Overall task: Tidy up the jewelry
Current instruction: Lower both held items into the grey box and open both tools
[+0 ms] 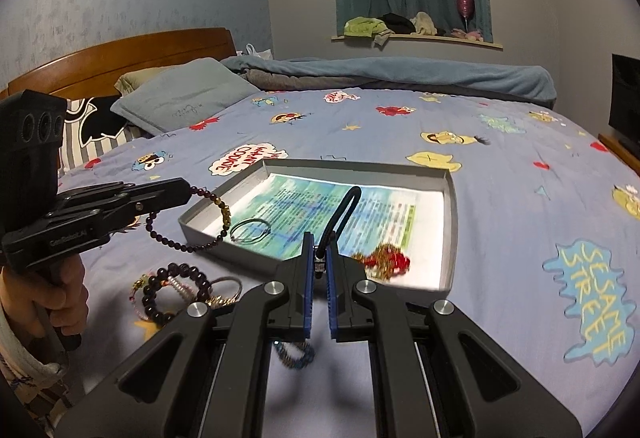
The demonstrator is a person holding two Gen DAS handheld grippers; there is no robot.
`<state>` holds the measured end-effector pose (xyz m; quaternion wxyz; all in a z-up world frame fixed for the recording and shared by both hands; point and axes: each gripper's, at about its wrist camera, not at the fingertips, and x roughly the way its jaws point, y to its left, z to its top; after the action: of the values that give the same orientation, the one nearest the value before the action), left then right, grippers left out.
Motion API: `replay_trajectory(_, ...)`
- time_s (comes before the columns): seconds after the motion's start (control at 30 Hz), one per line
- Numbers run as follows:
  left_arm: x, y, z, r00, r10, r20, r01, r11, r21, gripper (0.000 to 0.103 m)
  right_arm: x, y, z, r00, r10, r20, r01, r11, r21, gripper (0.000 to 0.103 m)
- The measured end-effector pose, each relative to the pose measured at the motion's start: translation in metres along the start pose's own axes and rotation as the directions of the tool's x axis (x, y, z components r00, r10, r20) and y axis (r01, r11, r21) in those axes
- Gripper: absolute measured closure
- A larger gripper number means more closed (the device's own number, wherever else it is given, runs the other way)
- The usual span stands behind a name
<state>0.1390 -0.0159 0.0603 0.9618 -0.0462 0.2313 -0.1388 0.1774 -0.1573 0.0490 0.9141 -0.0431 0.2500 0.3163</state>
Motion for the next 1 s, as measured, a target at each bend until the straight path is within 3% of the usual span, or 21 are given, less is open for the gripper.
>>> replay_trajectory(0.27,0.028,0.012,0.012,0.999,0.028,-0.026,-0.028,1.000,0.003,0.097,0.046,0.002,0.018,0.998,0.015,-0.057,-0.017,0.999,-0.032,0.097)
replay_trajectory(0.6,0.072,0.023,0.015,0.990,0.084,-0.117,-0.079,0.996,0.049,0.097,0.092,-0.001,0.021,0.990,0.024,-0.141,-0.029,0.999,-0.036,0.097)
replay_trajectory(1.0,0.099,0.038,0.004,0.970,0.113,-0.214,-0.112,0.994,0.016,0.097,0.115,-0.015,0.018,0.974,-0.032,-0.224,0.032,0.999,-0.004,0.097)
